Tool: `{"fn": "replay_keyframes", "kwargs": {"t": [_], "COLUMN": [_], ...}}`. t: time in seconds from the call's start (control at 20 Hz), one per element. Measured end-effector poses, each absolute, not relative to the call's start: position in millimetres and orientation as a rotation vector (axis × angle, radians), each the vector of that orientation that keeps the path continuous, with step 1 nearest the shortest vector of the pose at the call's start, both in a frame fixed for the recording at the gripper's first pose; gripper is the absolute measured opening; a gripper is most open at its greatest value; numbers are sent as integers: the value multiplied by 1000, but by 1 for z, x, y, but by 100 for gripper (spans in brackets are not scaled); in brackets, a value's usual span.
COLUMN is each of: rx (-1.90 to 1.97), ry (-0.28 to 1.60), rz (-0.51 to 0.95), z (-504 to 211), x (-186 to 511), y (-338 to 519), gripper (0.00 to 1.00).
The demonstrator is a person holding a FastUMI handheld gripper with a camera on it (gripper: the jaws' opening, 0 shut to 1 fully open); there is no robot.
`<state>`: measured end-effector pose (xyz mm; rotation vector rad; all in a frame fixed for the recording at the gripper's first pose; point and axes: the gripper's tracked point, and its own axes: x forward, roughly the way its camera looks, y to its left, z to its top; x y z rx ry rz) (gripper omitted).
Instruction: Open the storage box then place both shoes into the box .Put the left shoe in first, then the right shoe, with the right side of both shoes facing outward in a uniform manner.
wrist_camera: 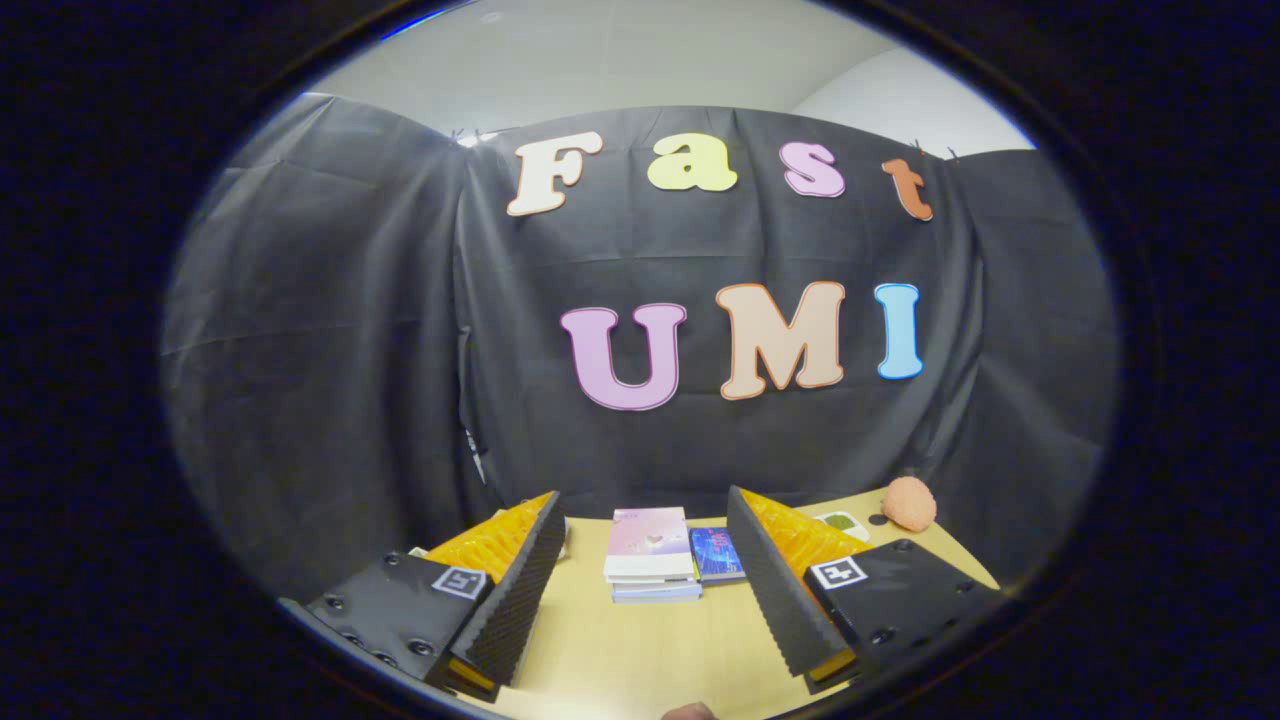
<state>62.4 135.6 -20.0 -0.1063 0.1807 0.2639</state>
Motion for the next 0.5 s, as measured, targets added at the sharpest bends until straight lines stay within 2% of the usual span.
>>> {"fn": "replay_keyframes", "kwargs": {"t": [0.5], "rx": [-119], "ry": [147], "rz": [219], "z": [0], "x": [48], "y": [108], "gripper": [100]}}
